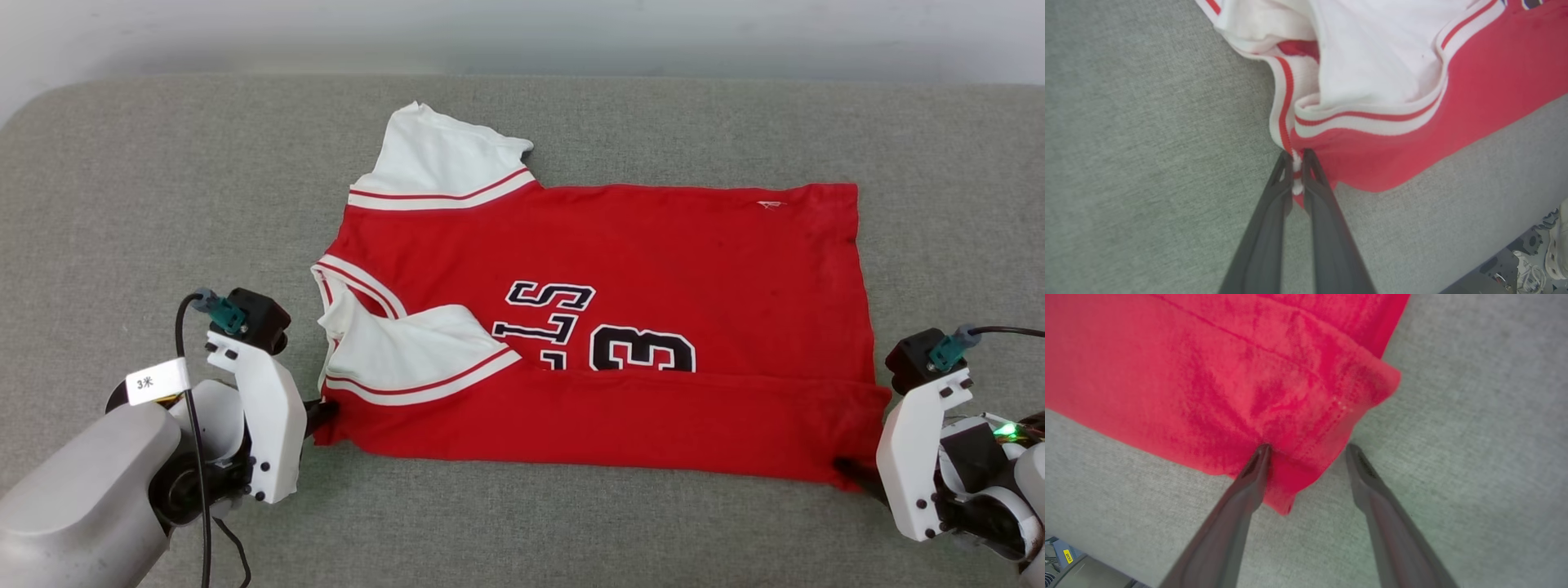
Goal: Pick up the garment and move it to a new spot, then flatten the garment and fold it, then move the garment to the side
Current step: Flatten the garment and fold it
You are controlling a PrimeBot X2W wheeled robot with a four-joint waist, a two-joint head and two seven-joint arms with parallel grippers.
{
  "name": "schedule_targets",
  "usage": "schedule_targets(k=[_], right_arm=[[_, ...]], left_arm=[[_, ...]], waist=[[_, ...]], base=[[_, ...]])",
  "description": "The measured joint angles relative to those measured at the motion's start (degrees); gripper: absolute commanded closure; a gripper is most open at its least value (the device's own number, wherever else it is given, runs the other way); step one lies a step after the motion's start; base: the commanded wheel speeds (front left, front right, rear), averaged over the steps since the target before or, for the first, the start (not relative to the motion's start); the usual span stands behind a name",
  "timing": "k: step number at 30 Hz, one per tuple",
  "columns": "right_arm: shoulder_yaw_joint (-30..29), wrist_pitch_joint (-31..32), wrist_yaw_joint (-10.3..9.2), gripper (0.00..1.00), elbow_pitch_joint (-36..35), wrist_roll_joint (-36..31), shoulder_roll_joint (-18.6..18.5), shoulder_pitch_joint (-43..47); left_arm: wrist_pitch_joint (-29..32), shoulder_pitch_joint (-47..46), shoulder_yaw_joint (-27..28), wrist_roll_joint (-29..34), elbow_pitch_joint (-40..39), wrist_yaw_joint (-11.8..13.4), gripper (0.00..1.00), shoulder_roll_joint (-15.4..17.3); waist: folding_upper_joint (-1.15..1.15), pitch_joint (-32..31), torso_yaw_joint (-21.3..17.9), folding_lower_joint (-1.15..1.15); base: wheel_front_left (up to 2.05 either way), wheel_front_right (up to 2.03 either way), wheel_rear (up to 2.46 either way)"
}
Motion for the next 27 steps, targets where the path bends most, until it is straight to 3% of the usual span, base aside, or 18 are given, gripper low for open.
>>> schedule_targets(k=[7,15,27], right_arm=[[1.1,-4.6,0.12,1.0,1.0,3.3,0.5,-0.5],[0.3,-8.7,0.2,1.0,-3.8,5.6,-2.4,2.5],[-6.7,-8.1,0.22,1.0,-13.8,5.8,-5.6,11.3]], left_arm=[[-1.7,1.3,0.0,-0.8,0.7,0.0,1.0,0.1],[-3.5,4.1,0.4,-1.6,-1.2,0.1,1.0,1.7],[-7.2,13.2,1.2,-3.5,-10.5,4.2,1.0,7.7]], waist=[[0.0,-1.9,-0.6,0.01],[0.0,-6.0,-0.9,0.02],[0.0,-10.3,-2.2,0.01]], base=[[0.0,0.0,0.0],[0.0,0.0,0.0],[0.0,0.0,0.0]])
